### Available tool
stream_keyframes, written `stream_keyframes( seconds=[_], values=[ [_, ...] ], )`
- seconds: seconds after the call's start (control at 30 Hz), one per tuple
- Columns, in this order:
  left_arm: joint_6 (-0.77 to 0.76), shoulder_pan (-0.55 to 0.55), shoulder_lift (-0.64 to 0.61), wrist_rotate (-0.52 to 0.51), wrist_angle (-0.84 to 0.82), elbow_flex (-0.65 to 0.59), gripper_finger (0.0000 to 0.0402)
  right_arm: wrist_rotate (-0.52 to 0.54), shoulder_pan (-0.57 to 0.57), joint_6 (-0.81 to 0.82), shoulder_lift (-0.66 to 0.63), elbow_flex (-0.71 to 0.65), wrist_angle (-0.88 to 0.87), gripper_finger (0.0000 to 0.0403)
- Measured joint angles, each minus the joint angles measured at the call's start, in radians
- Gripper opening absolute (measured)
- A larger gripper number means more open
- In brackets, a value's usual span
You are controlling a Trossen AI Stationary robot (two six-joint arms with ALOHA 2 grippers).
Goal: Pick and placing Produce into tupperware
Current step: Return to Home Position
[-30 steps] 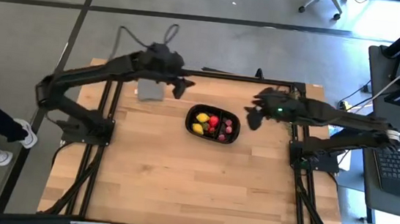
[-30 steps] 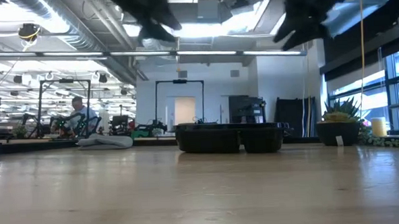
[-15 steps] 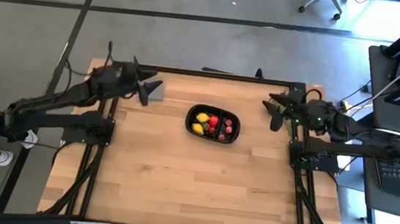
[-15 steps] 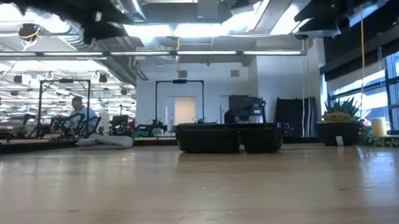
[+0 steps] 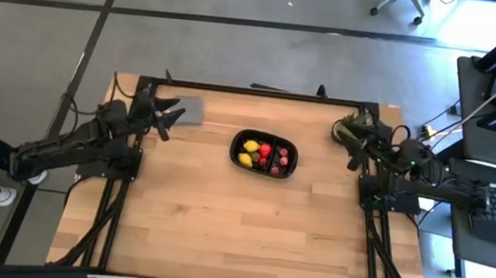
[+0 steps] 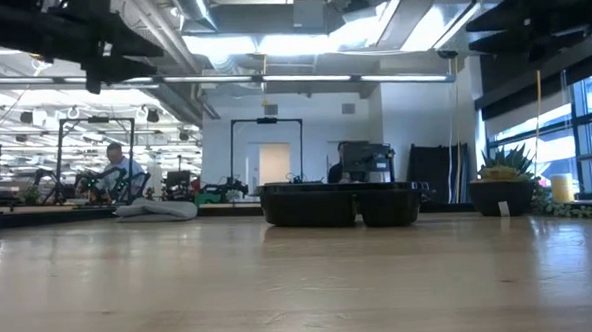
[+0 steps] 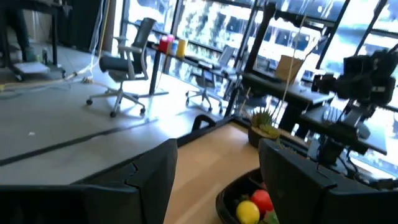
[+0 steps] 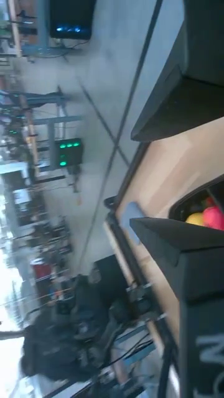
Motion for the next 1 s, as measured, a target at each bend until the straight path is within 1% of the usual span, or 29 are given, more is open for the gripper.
stream_keyframes(
  seconds=[0.17, 0.3, 0.4, 0.53, 0.7, 0.9, 1.0],
  values=[
    [0.001, 0.000, -0.083, -0.004, 0.000, -0.021, 0.0220, 0.000, 0.000, -0.018, -0.117, -0.045, 0.004, 0.0214],
    [0.017, 0.000, -0.135, -0.018, -0.045, -0.031, 0.0220, 0.002, 0.000, -0.049, -0.190, -0.080, 0.015, 0.0214],
    [0.001, 0.000, -0.177, -0.048, -0.069, -0.050, 0.0220, 0.001, 0.000, -0.055, -0.185, -0.092, 0.015, 0.0214],
    [-0.007, 0.000, -0.233, -0.055, -0.069, -0.086, 0.0220, 0.001, 0.000, -0.055, -0.188, -0.117, 0.028, 0.0214],
    [-0.026, 0.000, -0.291, -0.068, -0.088, -0.124, 0.0220, 0.002, 0.000, -0.081, -0.188, -0.158, 0.111, 0.0214],
    [-0.041, 0.000, -0.290, -0.068, -0.083, -0.175, 0.0220, 0.001, 0.000, -0.102, -0.188, -0.252, 0.275, 0.0214],
    [-0.054, 0.000, -0.290, -0.068, -0.084, -0.195, 0.0220, 0.002, 0.000, -0.100, -0.188, -0.314, 0.388, 0.0214]
  ],
)
